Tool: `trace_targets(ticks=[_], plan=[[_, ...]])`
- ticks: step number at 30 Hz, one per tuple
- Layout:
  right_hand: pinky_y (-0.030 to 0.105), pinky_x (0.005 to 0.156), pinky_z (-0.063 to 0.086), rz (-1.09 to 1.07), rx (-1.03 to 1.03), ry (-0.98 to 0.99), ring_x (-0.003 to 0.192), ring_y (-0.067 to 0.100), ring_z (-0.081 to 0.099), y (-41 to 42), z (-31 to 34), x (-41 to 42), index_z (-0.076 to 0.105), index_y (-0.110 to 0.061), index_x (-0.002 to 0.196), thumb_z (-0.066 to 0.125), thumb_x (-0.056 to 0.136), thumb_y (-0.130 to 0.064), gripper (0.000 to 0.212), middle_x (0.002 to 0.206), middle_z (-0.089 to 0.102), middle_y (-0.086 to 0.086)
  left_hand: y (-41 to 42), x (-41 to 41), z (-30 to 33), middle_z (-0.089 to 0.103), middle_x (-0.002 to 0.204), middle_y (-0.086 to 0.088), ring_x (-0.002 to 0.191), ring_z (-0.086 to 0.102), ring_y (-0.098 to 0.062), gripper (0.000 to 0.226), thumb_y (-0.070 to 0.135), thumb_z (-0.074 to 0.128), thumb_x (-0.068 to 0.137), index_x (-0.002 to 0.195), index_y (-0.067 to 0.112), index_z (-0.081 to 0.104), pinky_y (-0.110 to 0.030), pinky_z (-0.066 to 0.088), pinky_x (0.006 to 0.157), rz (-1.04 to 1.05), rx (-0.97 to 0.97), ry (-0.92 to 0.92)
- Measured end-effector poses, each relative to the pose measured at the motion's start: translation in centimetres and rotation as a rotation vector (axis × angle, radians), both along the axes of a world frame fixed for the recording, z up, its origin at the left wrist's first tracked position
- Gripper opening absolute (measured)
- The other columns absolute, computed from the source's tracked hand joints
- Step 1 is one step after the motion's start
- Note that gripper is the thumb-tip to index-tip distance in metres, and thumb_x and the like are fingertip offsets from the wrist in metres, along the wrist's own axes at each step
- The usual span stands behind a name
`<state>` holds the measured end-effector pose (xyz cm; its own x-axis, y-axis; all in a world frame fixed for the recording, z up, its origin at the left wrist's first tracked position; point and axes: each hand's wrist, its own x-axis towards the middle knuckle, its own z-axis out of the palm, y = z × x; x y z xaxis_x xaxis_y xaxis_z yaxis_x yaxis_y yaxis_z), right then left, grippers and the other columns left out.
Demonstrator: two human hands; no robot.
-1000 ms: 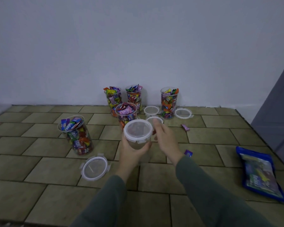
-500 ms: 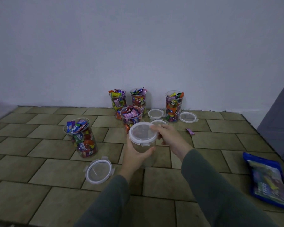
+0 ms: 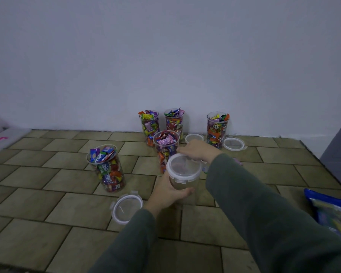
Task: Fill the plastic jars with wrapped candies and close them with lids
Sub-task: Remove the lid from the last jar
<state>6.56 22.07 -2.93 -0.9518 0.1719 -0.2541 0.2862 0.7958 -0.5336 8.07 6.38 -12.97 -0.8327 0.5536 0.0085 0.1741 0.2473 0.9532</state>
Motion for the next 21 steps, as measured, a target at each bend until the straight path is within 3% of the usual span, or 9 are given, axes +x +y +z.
trace_targets(ticks=[4, 6, 8, 11, 13, 15, 17, 19, 21], plan=[[0.030, 0.060, 0.038, -0.001, 0.097, 0.172, 0.068, 0.017, 0.050, -0.8, 0.3, 0.5, 0.052, -0.017, 0.066, 0.049, 0.097, -0.043, 0.041, 0.068, 0.052, -0.001, -0.1, -0.2, 0.0, 0.058, 0.119, 0.022, 0.106, 0.052, 0.017, 0.066, 0.020, 0.086, 0.070, 0.118, 0.041, 0.046, -0.002, 0.042, 0.082, 0.003, -0.022, -0.009], [0.031, 0.065, 0.042, 0.110, 0.216, 0.308, 0.073, 0.015, 0.053, -1.9, 1.0, 0.9, 0.056, -0.022, 0.072, 0.049, 0.095, -0.049, 0.037, 0.075, 0.057, -0.003, -0.1, -0.2, -0.1, 0.058, 0.122, 0.021, 0.110, 0.052, 0.013, 0.067, 0.023, 0.087, 0.070, 0.121, 0.041, 0.047, -0.006, 0.041, 0.087, 0.011, -0.030, 0.002], [0.030, 0.061, 0.038, 0.295, 0.290, 0.360, 0.063, 0.011, 0.049, -3.6, 1.8, 1.4, 0.052, -0.025, 0.066, 0.044, 0.096, -0.051, 0.041, 0.068, 0.053, -0.006, -0.1, -0.2, -0.2, 0.059, 0.123, 0.019, 0.113, 0.053, 0.008, 0.070, 0.024, 0.086, 0.070, 0.127, 0.036, 0.047, -0.009, 0.042, 0.089, 0.003, -0.043, 0.017], [0.029, 0.060, 0.036, 0.469, 0.599, 0.306, 0.055, 0.012, 0.042, -6.2, 2.1, 1.5, 0.045, -0.019, 0.059, 0.041, 0.097, -0.048, 0.049, 0.058, 0.043, -0.005, 0.2, -0.8, -0.5, 0.063, 0.123, -0.005, 0.113, 0.060, -0.017, 0.066, 0.009, 0.079, 0.074, 0.133, 0.012, 0.050, -0.025, 0.050, 0.092, 0.019, -0.138, 0.012], [0.034, 0.067, 0.043, 0.485, 0.696, 0.229, 0.064, 0.020, 0.047, -6.9, 2.0, 1.2, 0.038, -0.015, 0.060, 0.043, 0.096, -0.036, 0.043, 0.060, 0.038, -0.002, 0.1, -0.7, -0.5, 0.067, 0.115, -0.006, 0.107, 0.063, -0.016, 0.057, 0.022, 0.082, 0.070, 0.122, 0.013, 0.059, -0.033, 0.052, 0.093, 0.015, -0.219, 0.029], [0.038, 0.075, 0.046, 0.471, 0.683, 0.104, 0.075, 0.024, 0.047, -7.4, 2.1, 1.0, 0.042, -0.012, 0.067, 0.042, 0.094, -0.023, 0.029, 0.064, 0.036, -0.002, 0.2, -0.7, -0.4, 0.070, 0.106, 0.004, 0.101, 0.065, -0.006, 0.049, 0.033, 0.083, 0.068, 0.111, 0.019, 0.064, -0.020, 0.051, 0.085, 0.004, -0.233, 0.049], [0.044, 0.085, 0.048, 0.471, 0.680, 0.026, 0.081, 0.026, 0.047, -8.1, 2.2, 0.9, 0.053, -0.011, 0.083, 0.041, 0.094, -0.016, 0.017, 0.073, 0.042, -0.002, 0.3, -0.8, -0.2, 0.068, 0.114, -0.008, 0.107, 0.062, -0.014, 0.039, 0.012, 0.076, 0.080, 0.116, 0.006, 0.063, -0.013, 0.044, 0.080, -0.014, -0.266, 0.039], [0.050, 0.090, 0.048, 0.481, 0.705, 0.016, 0.087, 0.028, 0.051, -8.6, 2.4, 0.8, 0.061, -0.006, 0.104, 0.041, 0.094, -0.014, 0.023, 0.087, 0.047, 0.005, 0.2, -1.3, -0.2, 0.061, 0.123, -0.023, 0.106, 0.058, -0.025, 0.048, -0.007, 0.069, 0.078, 0.124, -0.009, 0.055, -0.027, 0.047, 0.089, -0.011, -0.273, 0.013], [0.050, 0.091, 0.049, 0.470, 0.638, 0.031, 0.093, 0.029, 0.054, -8.3, 2.3, 0.8, 0.061, -0.006, 0.109, 0.042, 0.098, -0.021, 0.027, 0.094, 0.050, 0.007, 0.0, -1.5, -0.4, 0.065, 0.115, -0.022, 0.103, 0.064, -0.027, 0.050, -0.007, 0.074, 0.071, 0.119, -0.004, 0.059, -0.035, 0.052, 0.092, -0.002, -0.223, -0.015]])
